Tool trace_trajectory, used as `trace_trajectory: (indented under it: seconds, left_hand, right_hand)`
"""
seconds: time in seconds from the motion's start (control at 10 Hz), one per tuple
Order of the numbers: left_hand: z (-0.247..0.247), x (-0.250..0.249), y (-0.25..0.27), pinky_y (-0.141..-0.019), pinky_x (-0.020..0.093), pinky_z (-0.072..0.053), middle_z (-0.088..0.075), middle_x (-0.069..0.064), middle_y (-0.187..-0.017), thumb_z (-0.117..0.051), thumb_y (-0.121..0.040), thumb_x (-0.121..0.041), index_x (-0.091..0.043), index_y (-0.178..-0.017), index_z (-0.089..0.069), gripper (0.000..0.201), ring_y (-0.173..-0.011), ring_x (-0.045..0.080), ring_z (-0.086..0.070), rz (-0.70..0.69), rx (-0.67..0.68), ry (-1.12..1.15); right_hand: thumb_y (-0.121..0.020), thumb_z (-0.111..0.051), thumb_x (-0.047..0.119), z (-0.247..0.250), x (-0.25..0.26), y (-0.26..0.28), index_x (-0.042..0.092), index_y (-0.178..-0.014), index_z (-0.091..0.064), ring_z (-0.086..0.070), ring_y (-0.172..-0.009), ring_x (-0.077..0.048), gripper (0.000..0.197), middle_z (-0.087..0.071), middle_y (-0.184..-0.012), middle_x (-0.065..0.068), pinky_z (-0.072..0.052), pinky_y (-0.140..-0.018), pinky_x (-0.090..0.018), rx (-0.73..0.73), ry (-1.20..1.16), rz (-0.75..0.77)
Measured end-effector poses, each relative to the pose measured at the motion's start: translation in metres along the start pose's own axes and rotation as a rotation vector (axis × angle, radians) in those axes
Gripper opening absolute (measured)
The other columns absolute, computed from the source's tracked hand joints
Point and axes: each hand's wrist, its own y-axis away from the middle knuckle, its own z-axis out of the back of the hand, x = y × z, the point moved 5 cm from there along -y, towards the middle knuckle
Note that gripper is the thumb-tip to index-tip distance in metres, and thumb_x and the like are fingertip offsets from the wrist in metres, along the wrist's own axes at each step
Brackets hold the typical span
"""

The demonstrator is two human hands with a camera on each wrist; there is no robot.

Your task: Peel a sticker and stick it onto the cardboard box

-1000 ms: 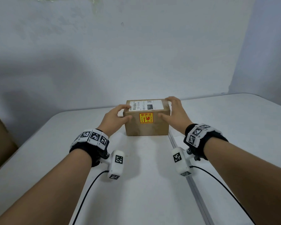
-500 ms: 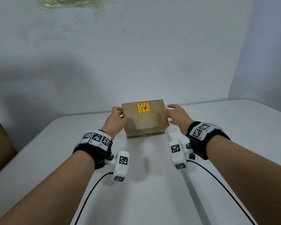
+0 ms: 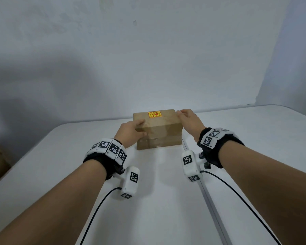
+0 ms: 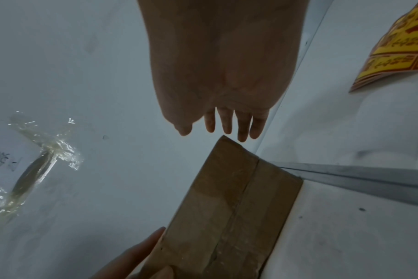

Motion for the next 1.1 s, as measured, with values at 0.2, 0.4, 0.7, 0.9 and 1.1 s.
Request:
trace_trajectory:
  seconds: [0.2,0.4,0.7,0.9,1.1]
  left_hand:
    - [-0.005,-0.001,-0.022,-0.102,0.039,-0.047,-0.057,0.007,-0.135,-0.065,-0.082,-0.030,-0.031,-0.140,-0.045,0.061,-0.115,0.028,-0.059,0.010,-0.023,-0.045]
    - [-0.011,-0.009,-0.040,-0.103,0.038,-0.045,-0.055,0.008,-0.138,-0.062,-0.085,-0.028,-0.028,-0.142,-0.042,0.061,-0.119,0.029,-0.056,-0.012,-0.022,-0.110]
    - [-0.017,-0.016,-0.047,-0.093,0.039,-0.047,-0.055,0.011,-0.130,-0.064,-0.083,-0.022,-0.021,-0.131,-0.043,0.052,-0.113,0.030,-0.055,-0.028,-0.090,-0.150]
    - [-0.008,-0.018,-0.033,-0.102,0.044,-0.042,-0.042,0.006,-0.142,-0.065,-0.082,-0.026,-0.018,-0.138,-0.038,0.063,-0.125,0.028,-0.048,-0.057,-0.103,-0.173]
    - [0.002,-0.021,-0.010,-0.107,0.040,-0.039,-0.038,0.005,-0.147,-0.065,-0.083,-0.024,-0.016,-0.139,-0.038,0.062,-0.129,0.025,-0.045,-0.090,-0.147,-0.145]
  right_hand:
    - [-0.096,-0.039,0.045,0.010,-0.011,-0.014,0.014,-0.139,-0.043,-0.047,-0.132,-0.022,0.053,-0.048,-0.145,-0.004,-0.036,-0.109,-0.035,-0.081,0.008,-0.032]
    - [-0.097,-0.038,0.043,0.011,-0.003,-0.021,0.012,-0.138,-0.043,-0.049,-0.129,-0.022,0.052,-0.051,-0.143,-0.005,-0.037,-0.102,-0.030,-0.089,0.040,-0.018]
    - [-0.098,-0.041,0.040,0.013,0.002,-0.022,0.010,-0.140,-0.041,-0.044,-0.133,-0.022,0.052,-0.047,-0.144,-0.008,-0.035,-0.105,-0.030,-0.091,0.095,0.046]
    - [-0.099,-0.040,0.037,0.017,0.007,-0.009,0.009,-0.140,-0.041,-0.044,-0.133,-0.023,0.050,-0.047,-0.144,-0.009,-0.035,-0.104,-0.029,-0.097,0.139,0.061]
    - [-0.099,-0.040,0.037,0.017,0.016,0.017,0.008,-0.140,-0.041,-0.045,-0.133,-0.025,0.050,-0.047,-0.143,-0.011,-0.036,-0.104,-0.031,-0.108,0.173,0.099]
